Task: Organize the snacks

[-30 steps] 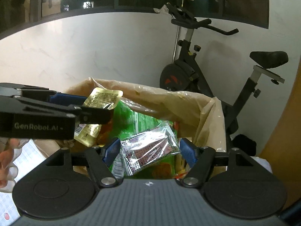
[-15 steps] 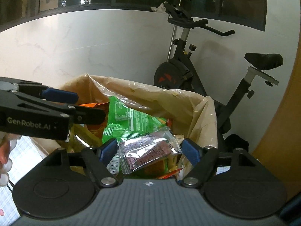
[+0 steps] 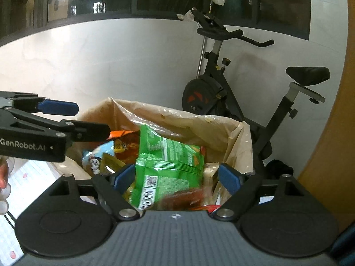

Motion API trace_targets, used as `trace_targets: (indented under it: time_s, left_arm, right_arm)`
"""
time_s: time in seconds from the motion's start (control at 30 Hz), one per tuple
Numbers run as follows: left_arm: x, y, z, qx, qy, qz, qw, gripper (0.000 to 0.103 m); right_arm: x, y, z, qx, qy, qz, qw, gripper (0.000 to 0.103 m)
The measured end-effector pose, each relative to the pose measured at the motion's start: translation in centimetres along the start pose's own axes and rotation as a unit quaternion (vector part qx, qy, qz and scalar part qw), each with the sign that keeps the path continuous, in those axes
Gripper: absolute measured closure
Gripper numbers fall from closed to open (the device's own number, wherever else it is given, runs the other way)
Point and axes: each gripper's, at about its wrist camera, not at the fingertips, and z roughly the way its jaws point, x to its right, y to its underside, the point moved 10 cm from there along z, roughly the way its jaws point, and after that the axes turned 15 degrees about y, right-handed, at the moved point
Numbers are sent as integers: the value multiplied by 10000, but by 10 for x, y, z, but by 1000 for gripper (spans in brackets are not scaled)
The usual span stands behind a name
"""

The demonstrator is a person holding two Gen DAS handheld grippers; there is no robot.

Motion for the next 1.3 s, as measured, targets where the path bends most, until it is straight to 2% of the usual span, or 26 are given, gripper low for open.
trace_targets:
  time_s: [0.3, 0.4, 0.6, 0.8, 0.97, 1.3]
  left_arm:
    - [7, -13, -47, 311, -181, 3, 9994, 9]
    - [9, -14, -64, 367, -327, -54, 9988, 9]
    - [22, -12, -100, 581, -451, -31, 9973, 7]
    - [32, -9, -131, 837, -944, 286, 9916, 7]
    - [38, -6, -134, 811, -759, 182, 9936, 7]
    - [35, -1, -134, 775, -672, -45, 9947, 7]
  right_arm:
    - [0, -17, -50, 278, -53, 529, 9982, 9]
    - [2, -23, -71, 401, 91, 685, 9968, 4]
    - [2, -26, -108, 570, 410, 644, 9955, 3]
    - [7, -18, -128, 598, 474, 776, 9941, 3]
    - [10, -12, -132, 506, 463, 861, 9939, 3]
    - [15, -13, -137, 558, 518, 911, 9929, 3]
